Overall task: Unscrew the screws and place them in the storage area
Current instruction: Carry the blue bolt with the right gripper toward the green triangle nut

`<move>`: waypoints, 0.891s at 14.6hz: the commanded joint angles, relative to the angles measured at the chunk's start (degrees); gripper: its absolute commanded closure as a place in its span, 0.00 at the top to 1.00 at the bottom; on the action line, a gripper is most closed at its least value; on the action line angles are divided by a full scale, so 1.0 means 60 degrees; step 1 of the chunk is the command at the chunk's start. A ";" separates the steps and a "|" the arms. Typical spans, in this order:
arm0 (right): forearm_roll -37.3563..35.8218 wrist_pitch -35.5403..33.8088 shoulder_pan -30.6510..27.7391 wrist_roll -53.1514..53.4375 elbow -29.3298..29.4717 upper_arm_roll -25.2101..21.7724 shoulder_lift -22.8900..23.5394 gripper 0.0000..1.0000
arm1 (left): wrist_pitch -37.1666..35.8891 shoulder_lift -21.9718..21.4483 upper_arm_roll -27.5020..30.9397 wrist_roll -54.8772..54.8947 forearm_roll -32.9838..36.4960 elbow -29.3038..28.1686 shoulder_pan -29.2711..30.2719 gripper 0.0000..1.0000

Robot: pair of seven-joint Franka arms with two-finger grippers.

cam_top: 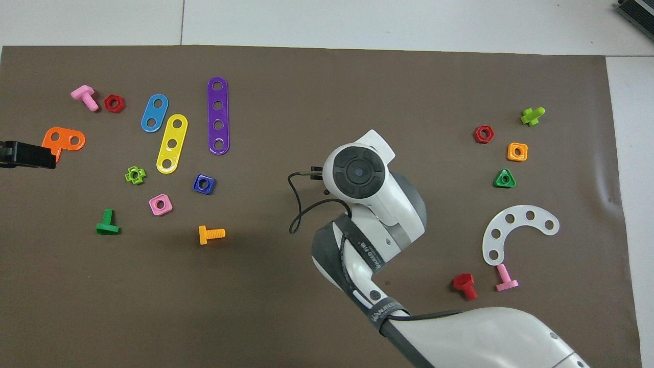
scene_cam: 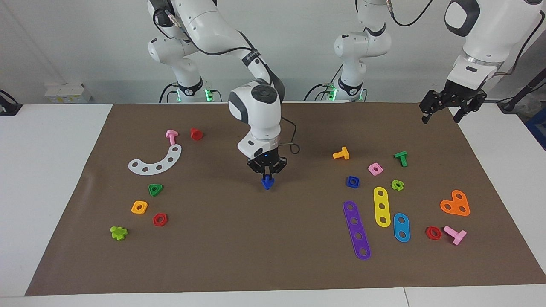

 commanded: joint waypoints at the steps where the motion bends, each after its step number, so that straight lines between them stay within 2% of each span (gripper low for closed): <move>1: -0.0175 0.0081 -0.0820 -0.0343 -0.1372 0.0118 -0.1086 0.00 | -0.0305 0.0133 0.0063 -0.0134 0.0180 0.0609 -0.0077 1.00; 5: -0.0117 0.0154 -0.2371 -0.2042 -0.2340 0.0133 -0.1760 0.00 | -0.1024 0.0280 0.0063 -0.0119 0.0151 0.1416 -0.0076 1.00; 10: 0.0089 0.0227 -0.3692 -0.3260 -0.2752 0.0133 -0.1835 0.00 | -0.0688 0.0089 0.0063 0.0042 0.0136 0.0846 -0.0120 1.00; 13: 0.0103 0.0474 -0.3913 -0.3481 -0.2970 0.0119 -0.1660 0.00 | -0.0601 -0.0129 0.0048 0.0085 0.0136 0.0423 -0.0121 1.00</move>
